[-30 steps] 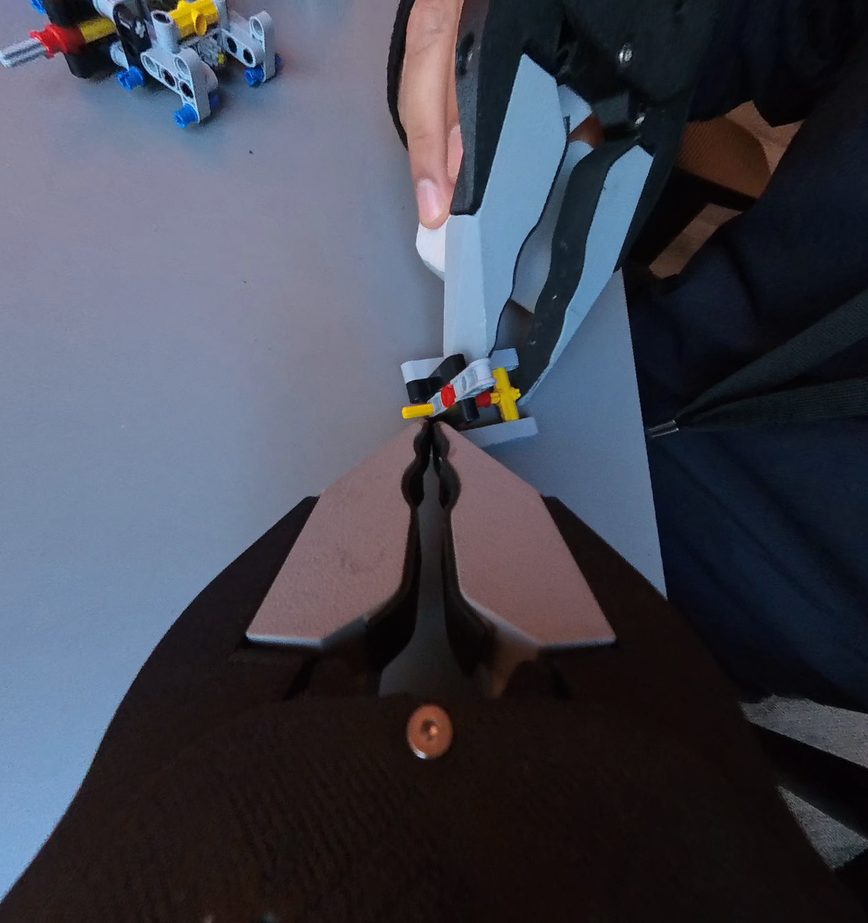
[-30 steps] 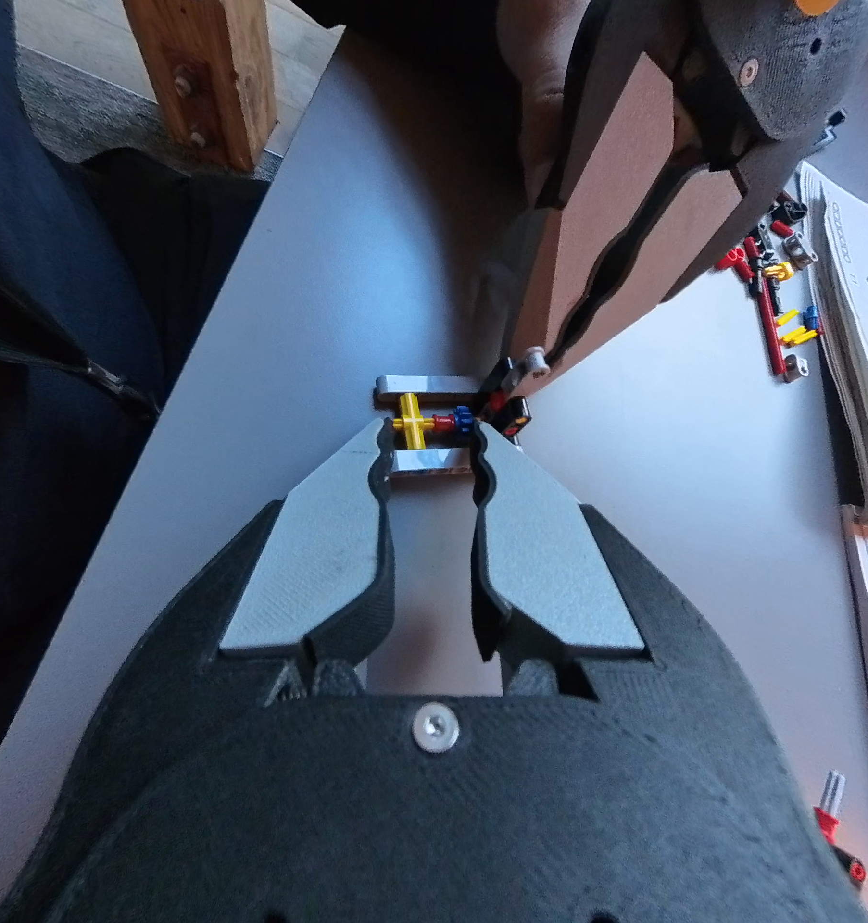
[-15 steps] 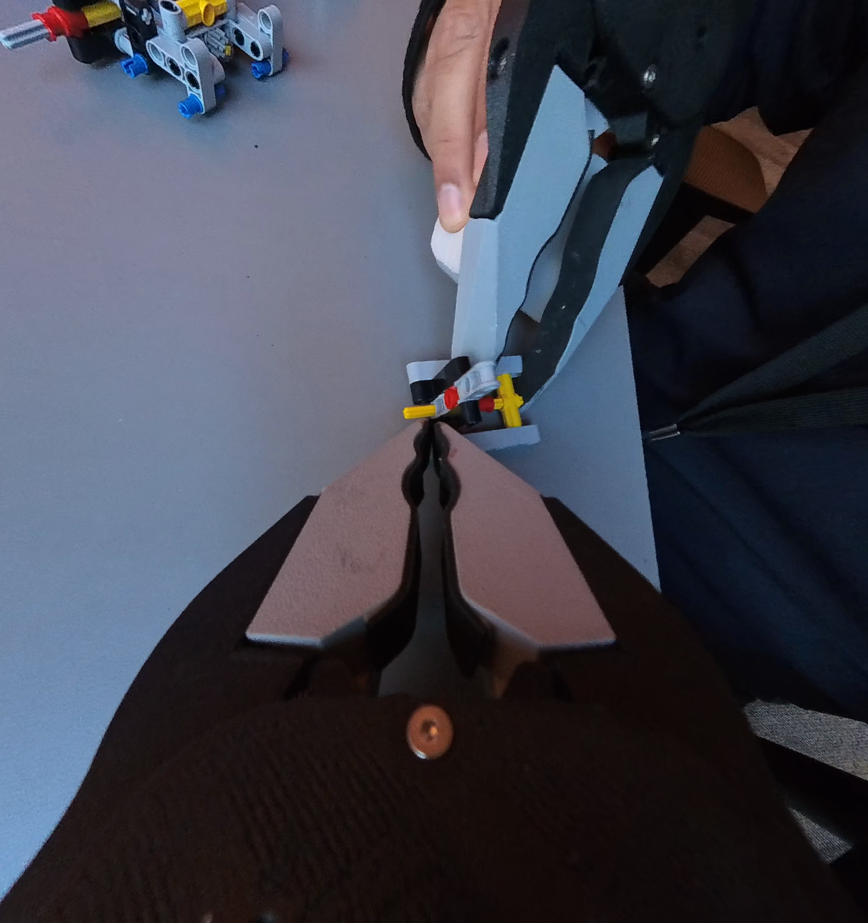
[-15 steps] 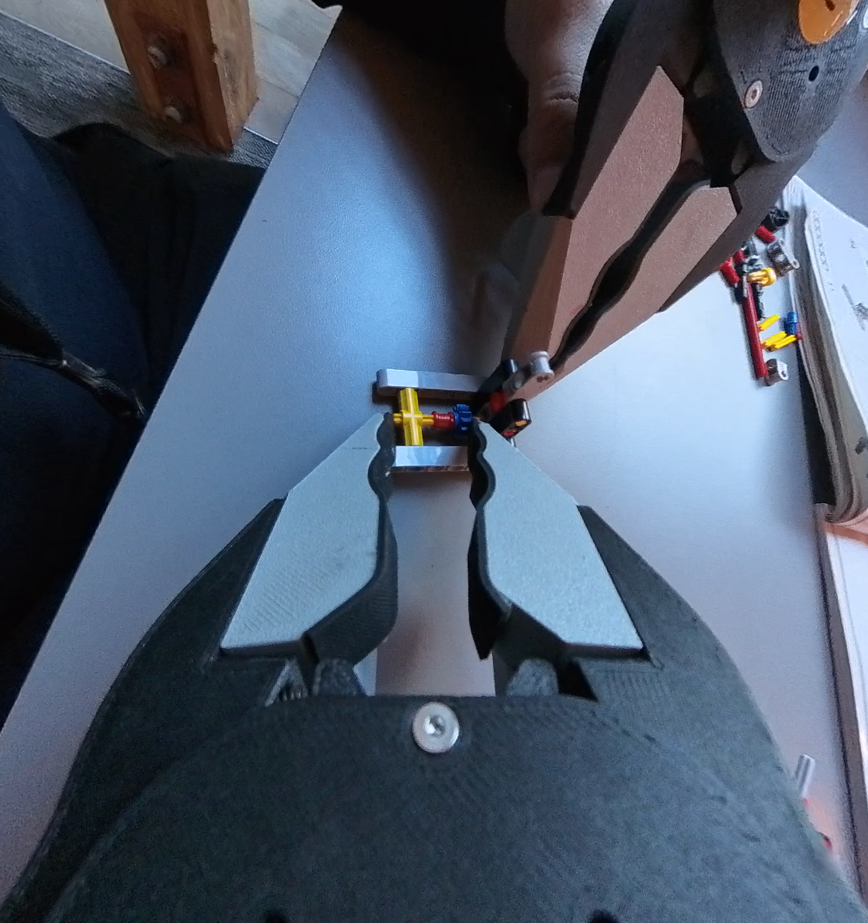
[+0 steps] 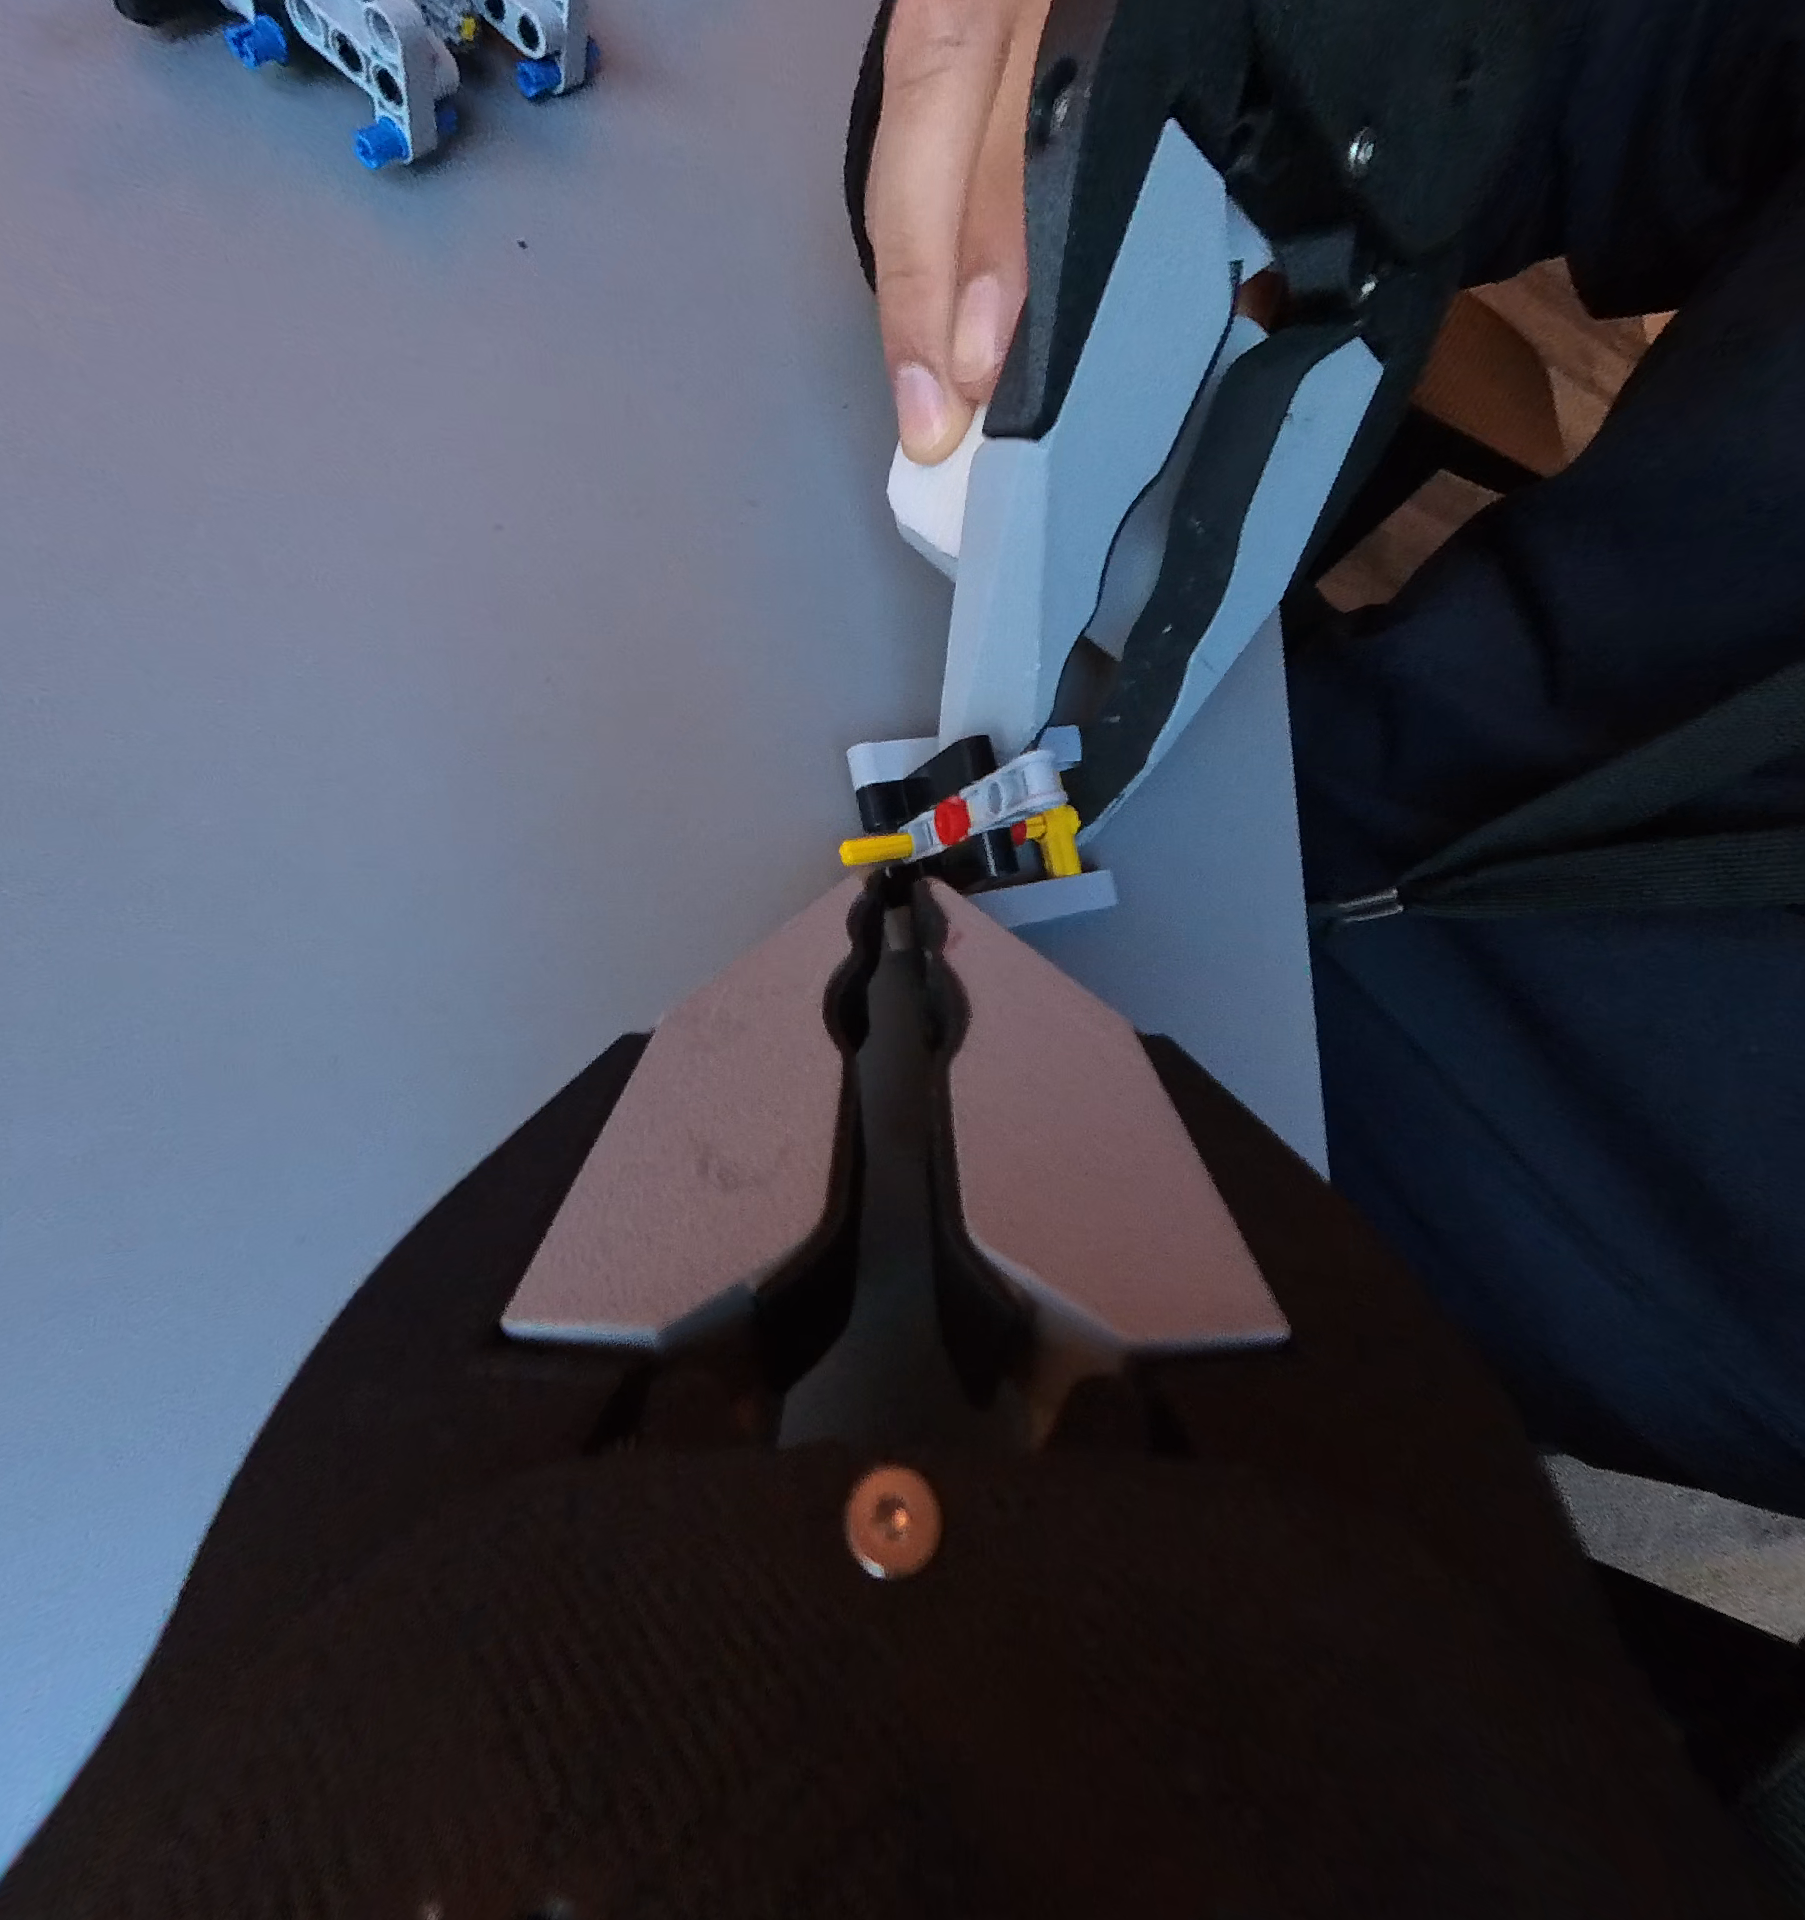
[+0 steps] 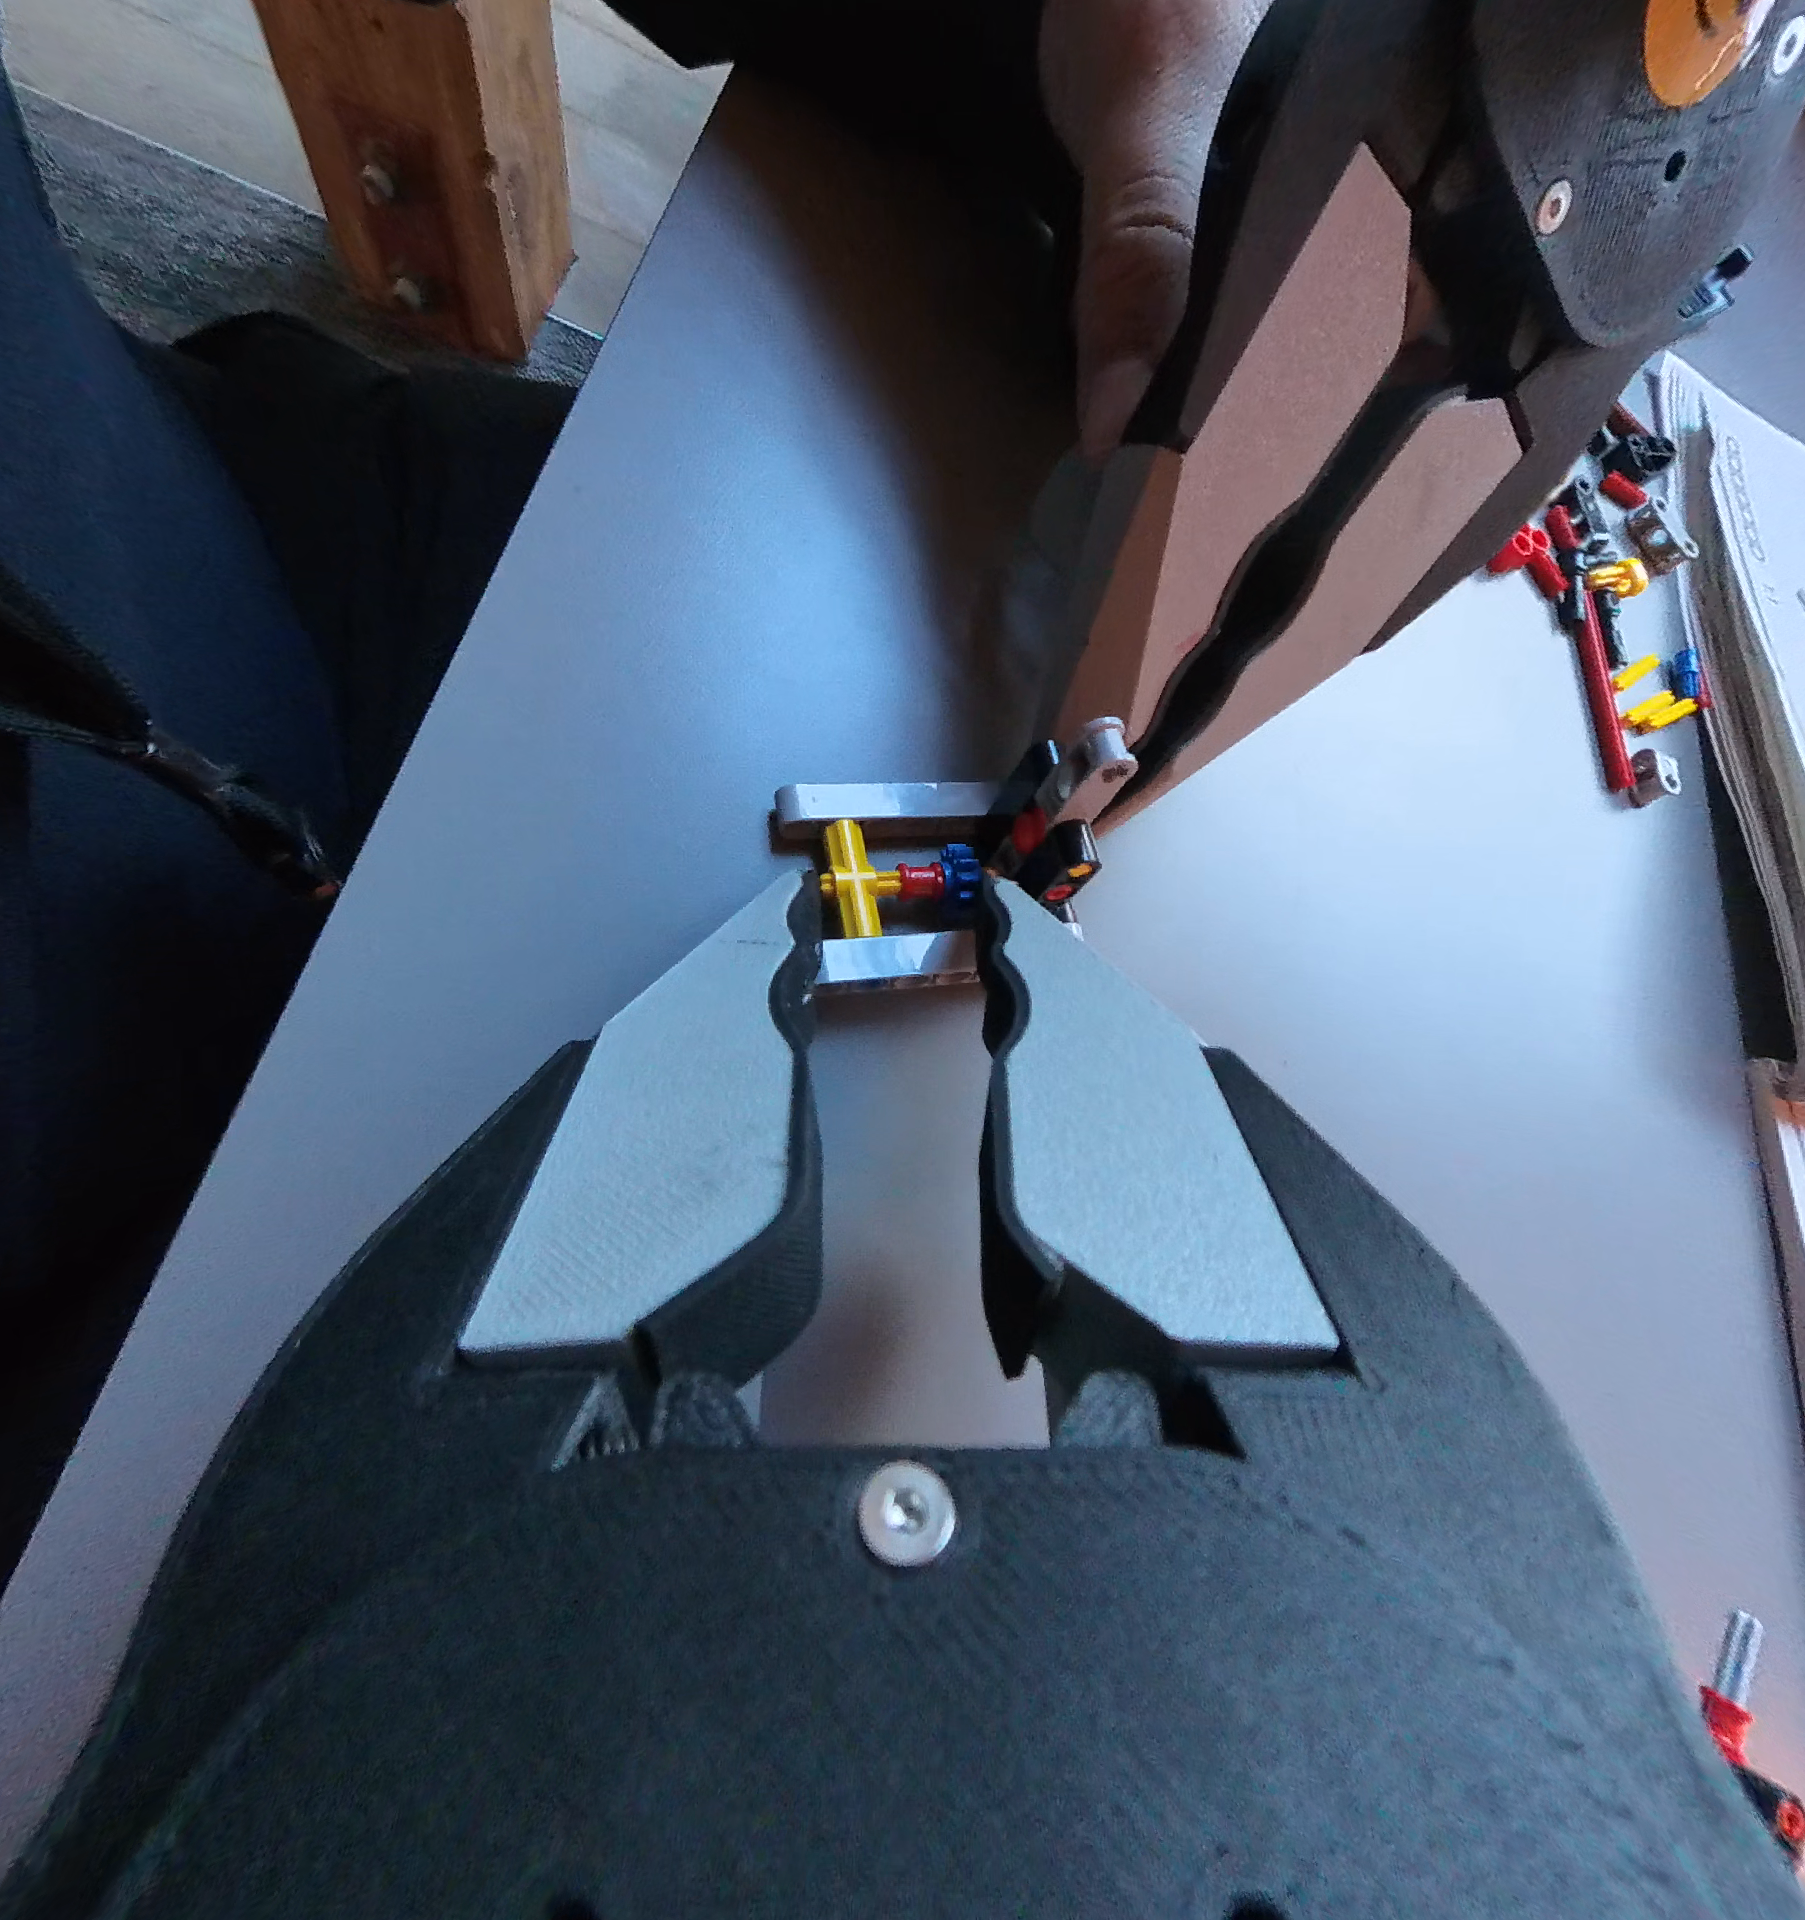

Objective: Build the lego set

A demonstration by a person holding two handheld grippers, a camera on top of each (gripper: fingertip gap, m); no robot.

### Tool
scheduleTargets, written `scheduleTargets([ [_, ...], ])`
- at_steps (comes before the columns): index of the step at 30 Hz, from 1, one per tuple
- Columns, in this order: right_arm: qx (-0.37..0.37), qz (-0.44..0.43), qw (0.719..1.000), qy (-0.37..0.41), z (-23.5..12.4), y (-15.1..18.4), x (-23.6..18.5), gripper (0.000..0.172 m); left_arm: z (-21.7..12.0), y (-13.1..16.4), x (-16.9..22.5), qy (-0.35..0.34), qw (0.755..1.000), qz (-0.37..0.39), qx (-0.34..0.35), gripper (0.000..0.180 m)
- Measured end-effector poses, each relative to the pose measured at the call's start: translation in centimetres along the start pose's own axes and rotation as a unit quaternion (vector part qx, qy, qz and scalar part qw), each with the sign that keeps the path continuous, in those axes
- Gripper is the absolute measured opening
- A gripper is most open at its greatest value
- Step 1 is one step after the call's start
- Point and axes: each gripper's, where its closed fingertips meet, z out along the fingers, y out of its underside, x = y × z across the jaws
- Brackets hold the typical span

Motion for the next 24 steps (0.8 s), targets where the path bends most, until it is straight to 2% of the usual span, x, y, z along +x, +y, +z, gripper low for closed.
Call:
scheduleTargets([
  [3,0.000,-0.003,1.000,0.003,0.00,0.00,0.03,0.027,-0.44,0.53,0.39,0.015,1.000,-0.014,-0.002,0.016],
  [6,0.003,0.002,1.000,-0.001,0.02,0.00,0.03,0.026,-0.11,0.35,0.79,0.015,1.000,-0.018,0.002,0.019],
  [9,0.003,0.008,1.000,0.000,-0.01,0.01,0.11,0.026,0.34,0.27,0.37,-0.015,1.000,0.000,-0.007,0.014],
  [24,0.003,0.000,1.000,0.002,-0.10,-0.04,-0.08,0.019,0.33,0.20,0.44,-0.020,1.000,-0.011,0.003,0.014],
])
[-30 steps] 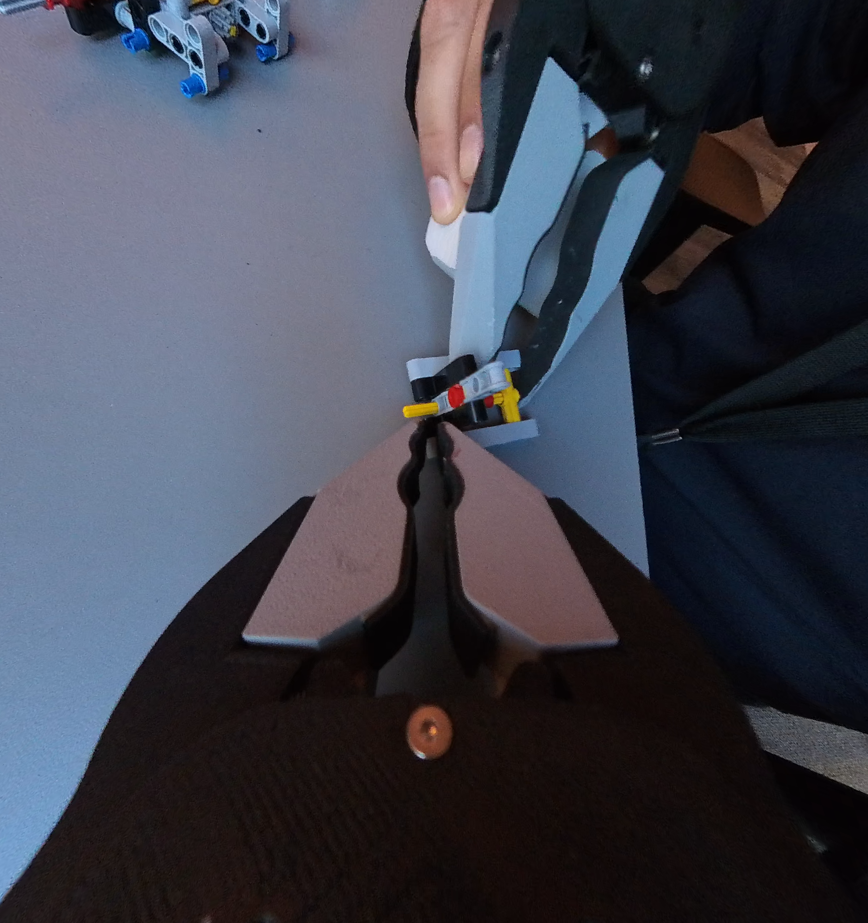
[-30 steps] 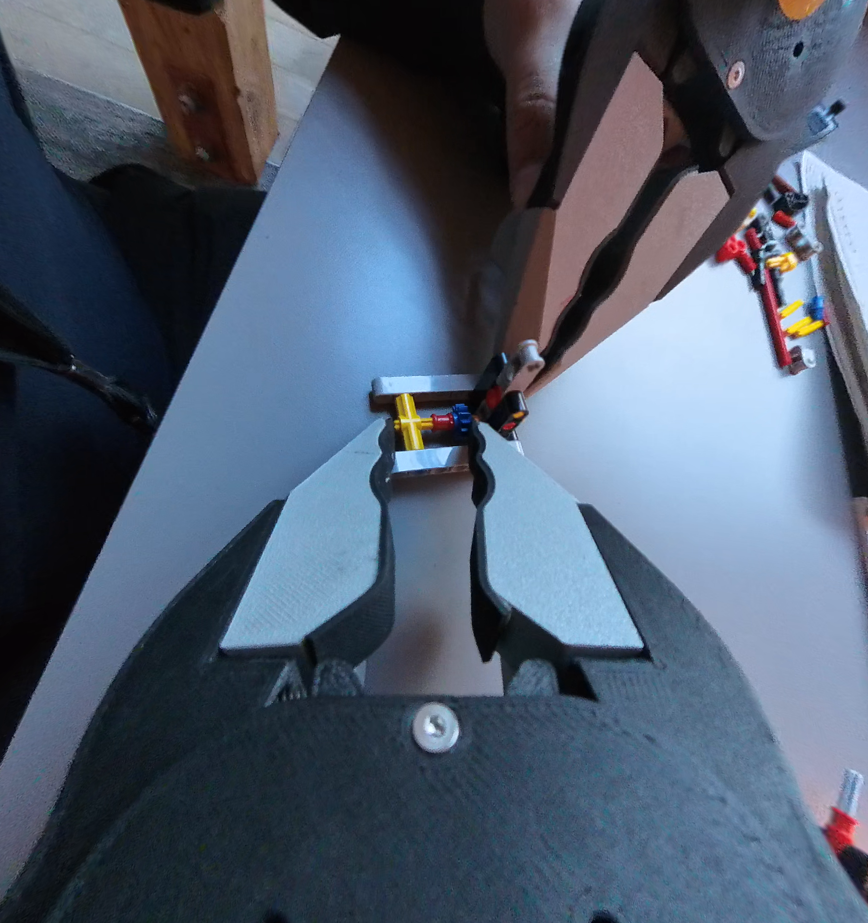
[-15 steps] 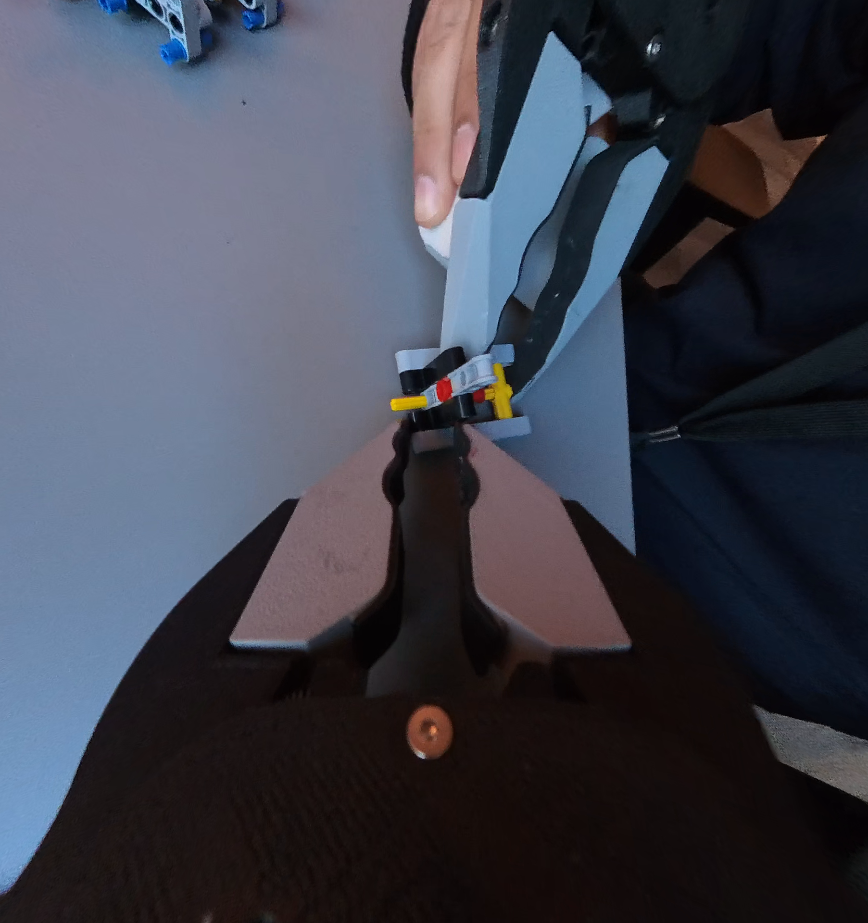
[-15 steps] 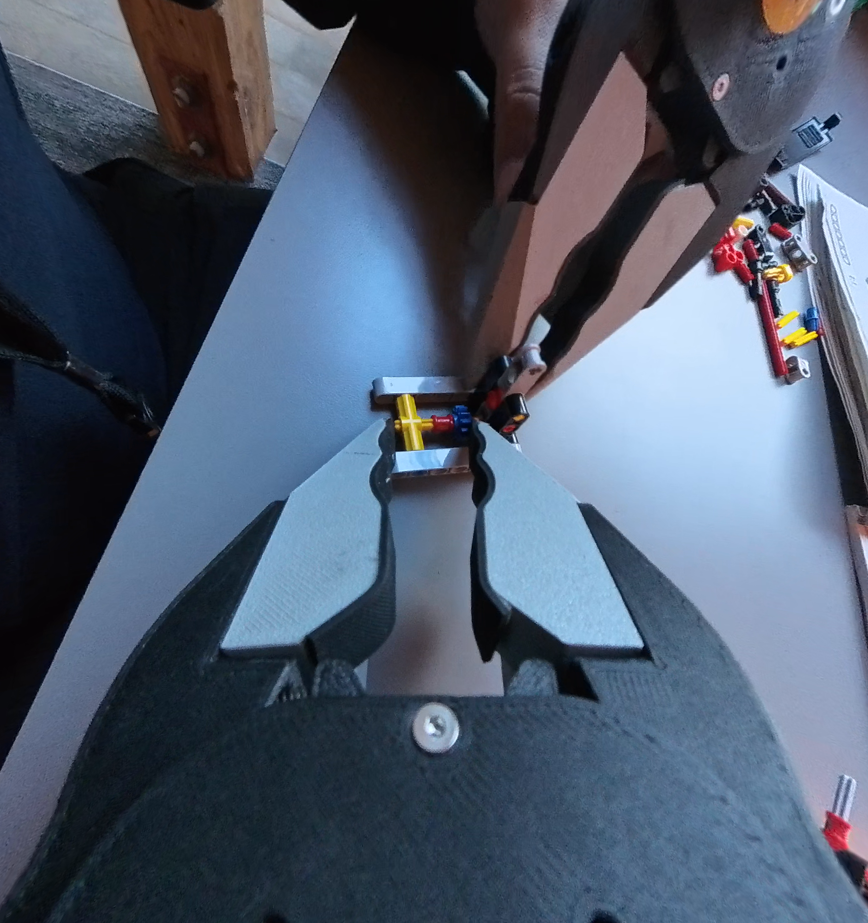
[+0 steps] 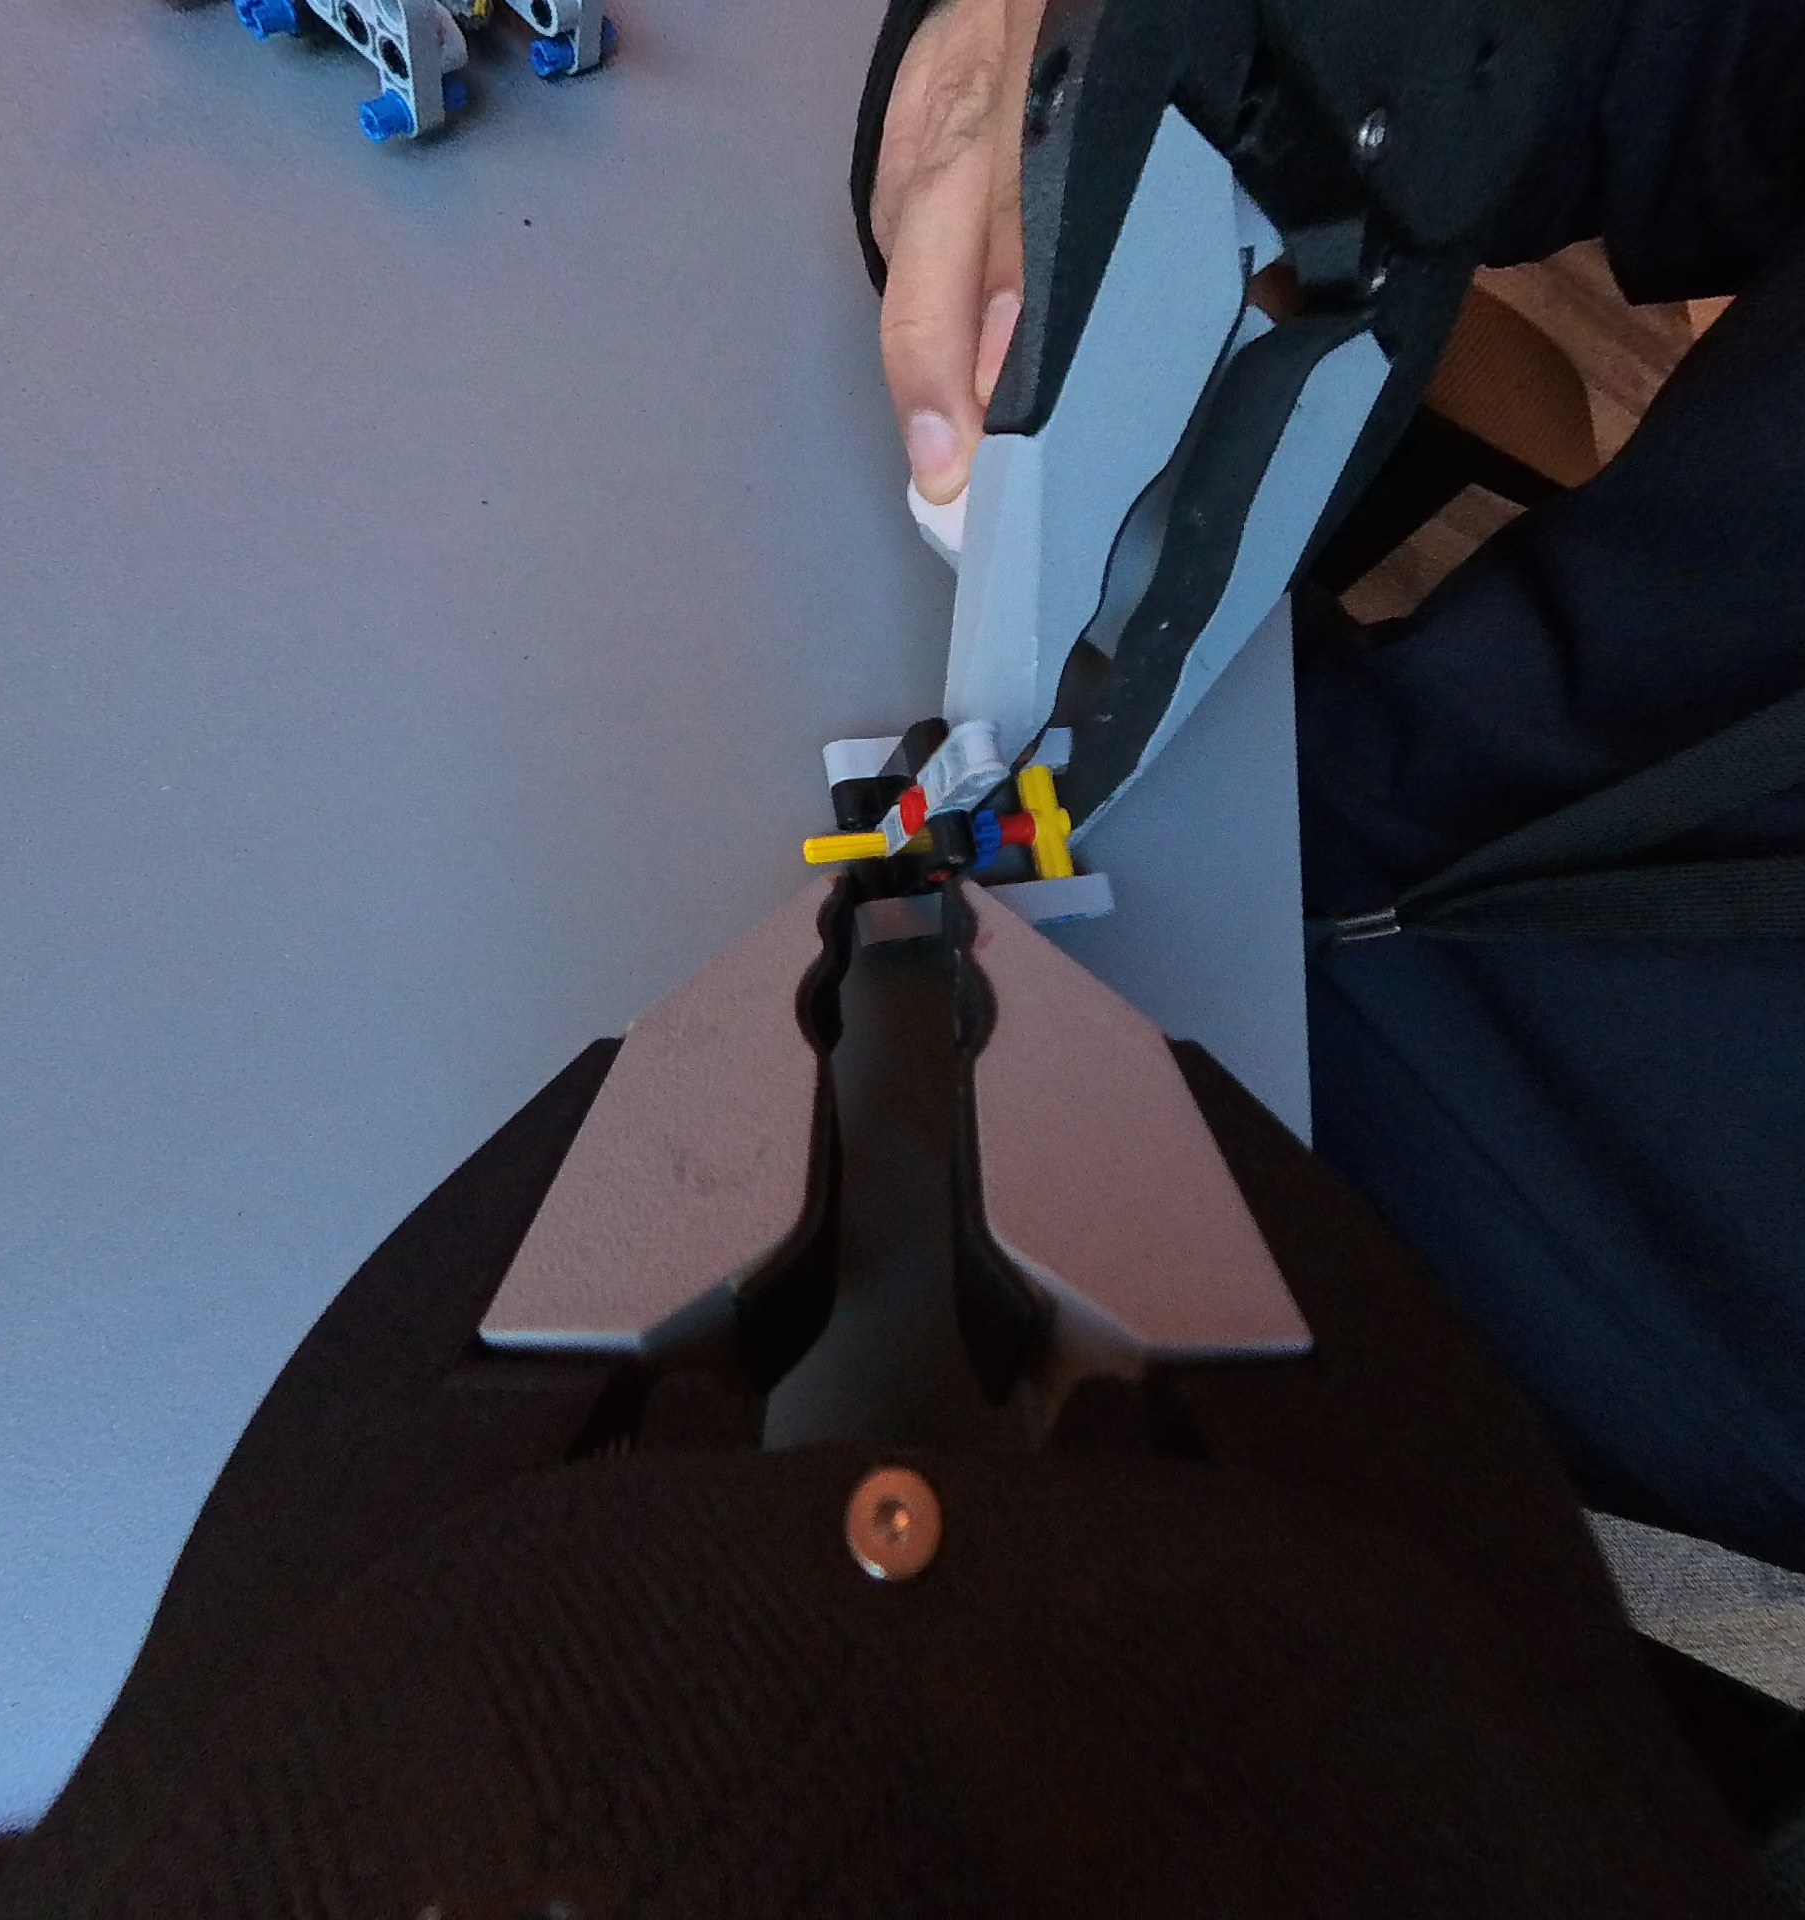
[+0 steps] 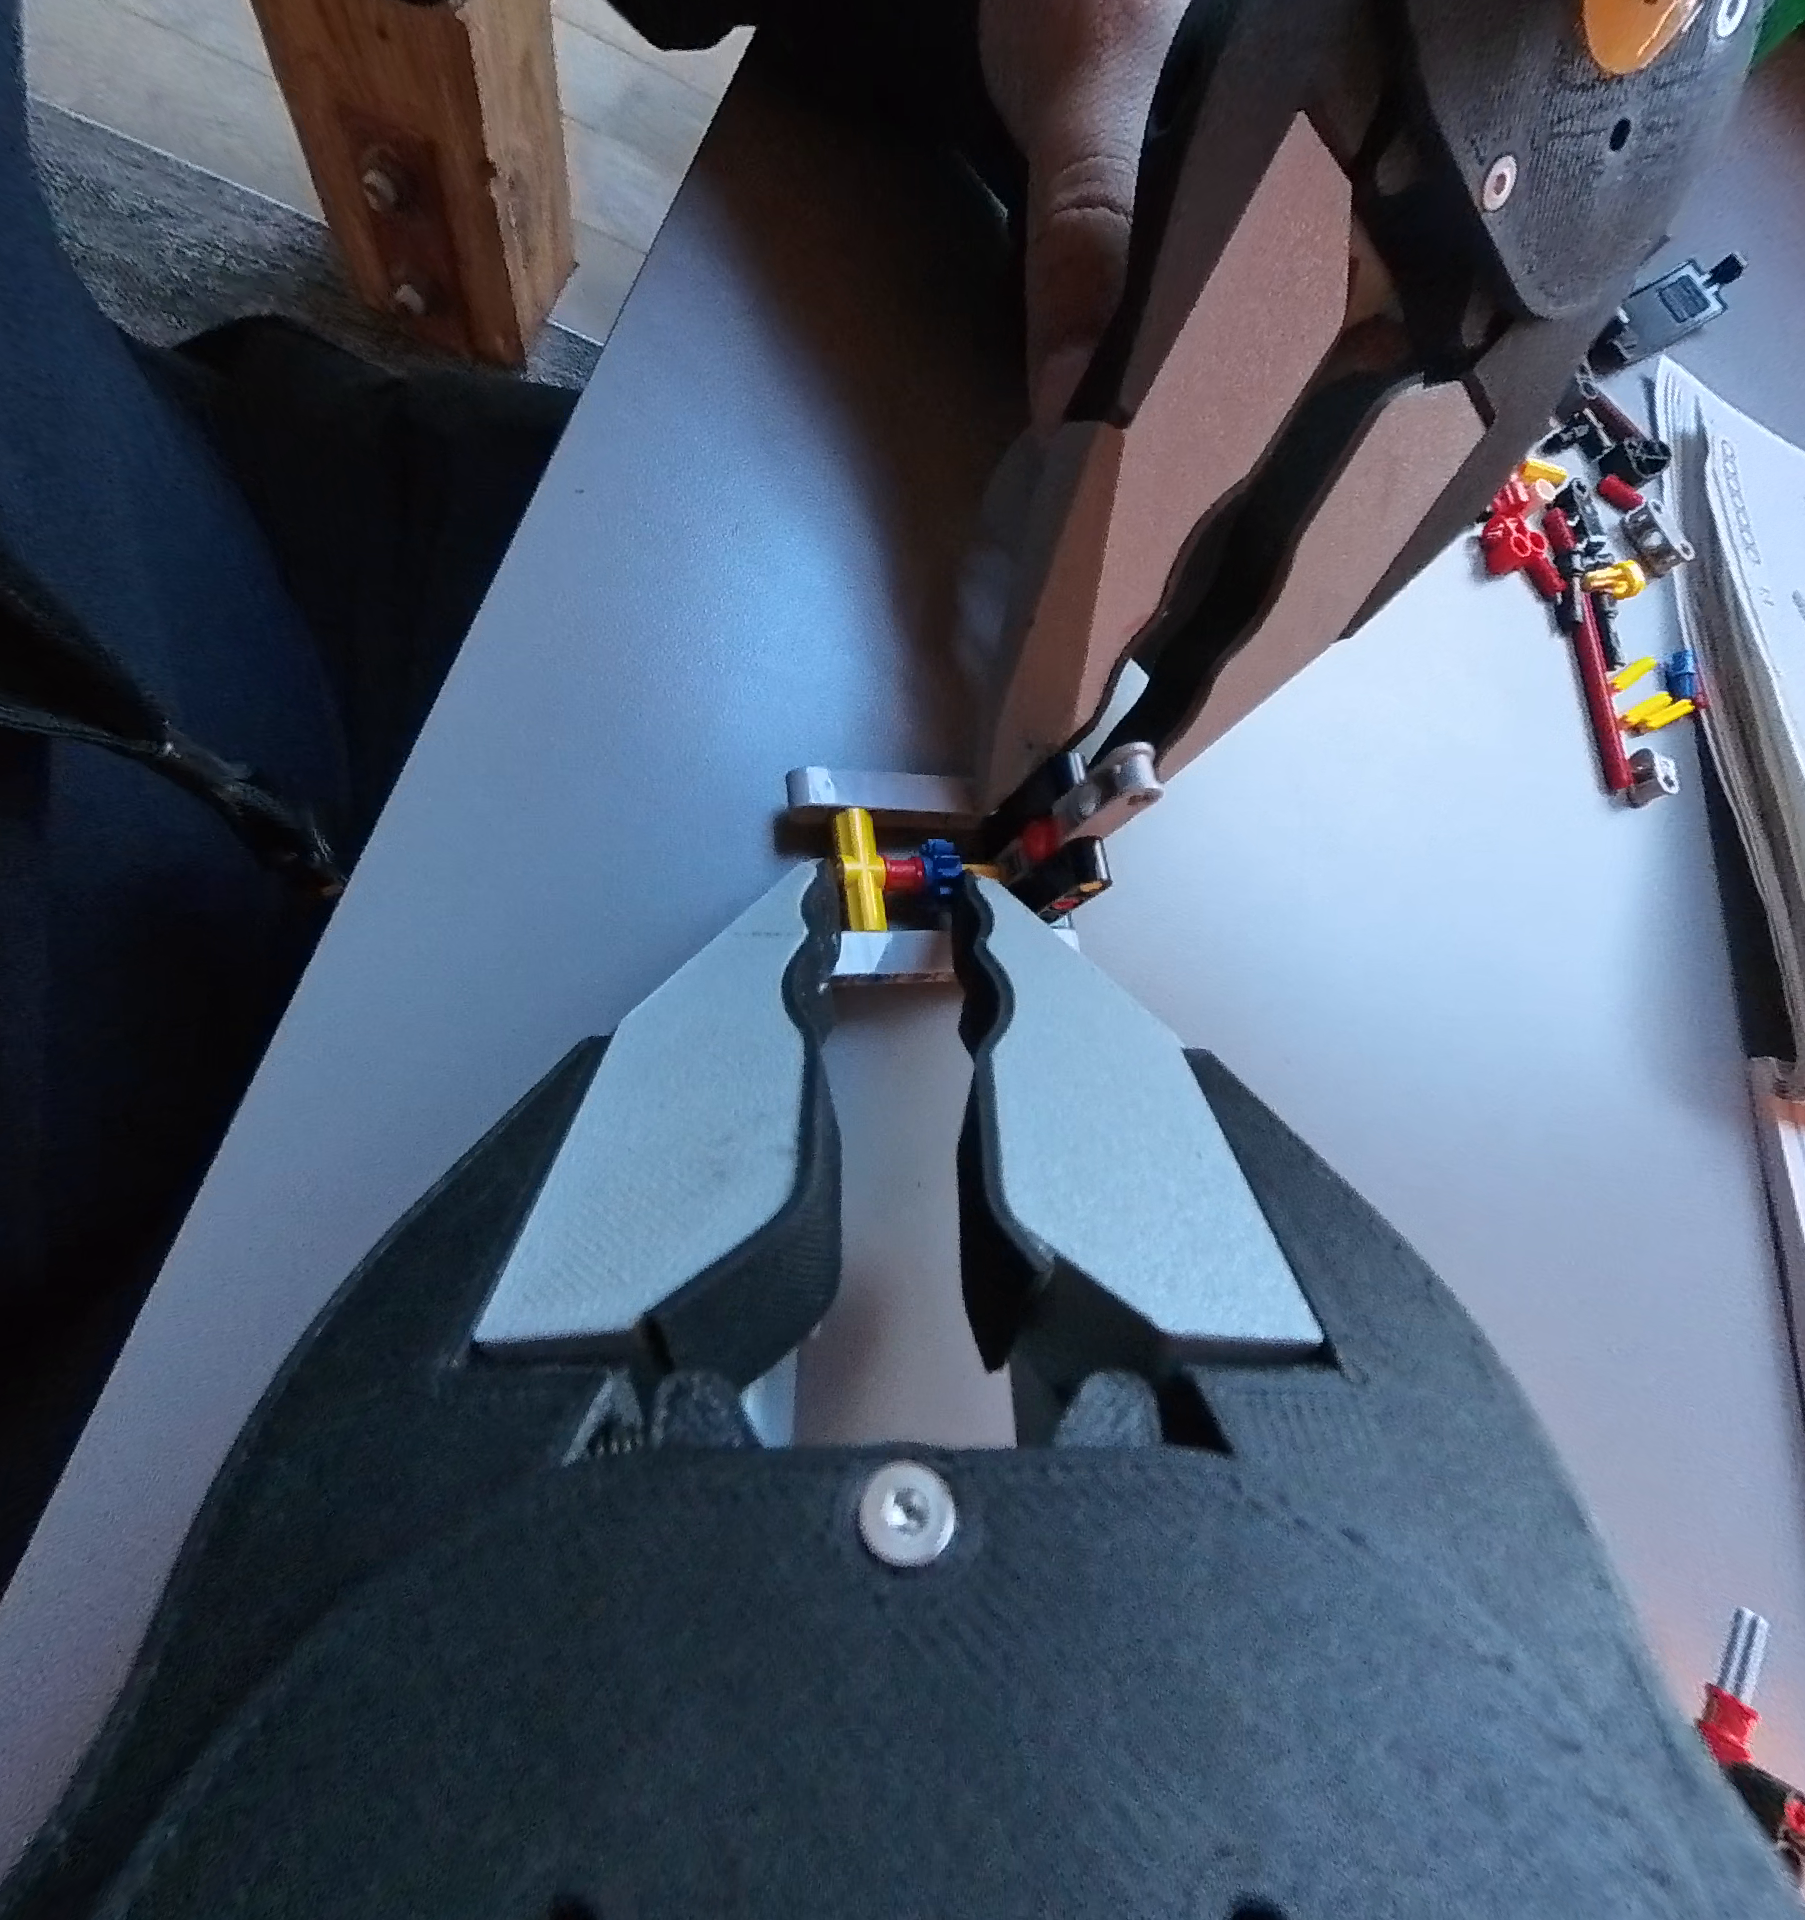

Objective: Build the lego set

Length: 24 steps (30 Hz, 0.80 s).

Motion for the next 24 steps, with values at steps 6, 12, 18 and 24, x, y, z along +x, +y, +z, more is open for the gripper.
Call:
scheduleTargets([
  [6,0.000,-0.008,1.000,0.005,0.1,0.0,0.0,0.019,0.0,0.0,0.0,-0.001,1.000,-0.001,0.002,0.013],
  [12,0.004,0.016,1.000,0.002,0.1,-0.1,0.5,0.019,-0.2,-0.1,-0.4,-0.013,1.000,0.000,0.006,0.014],
  [18,0.041,-0.025,0.998,0.046,-1.0,-0.9,0.6,0.037,-0.2,-0.1,-0.6,-0.023,1.000,0.001,0.008,0.013],
  [24,0.110,0.054,0.991,0.045,-4.0,-0.9,2.3,0.039,-0.4,-0.1,-0.9,-0.052,0.999,0.013,0.011,0.016],
])
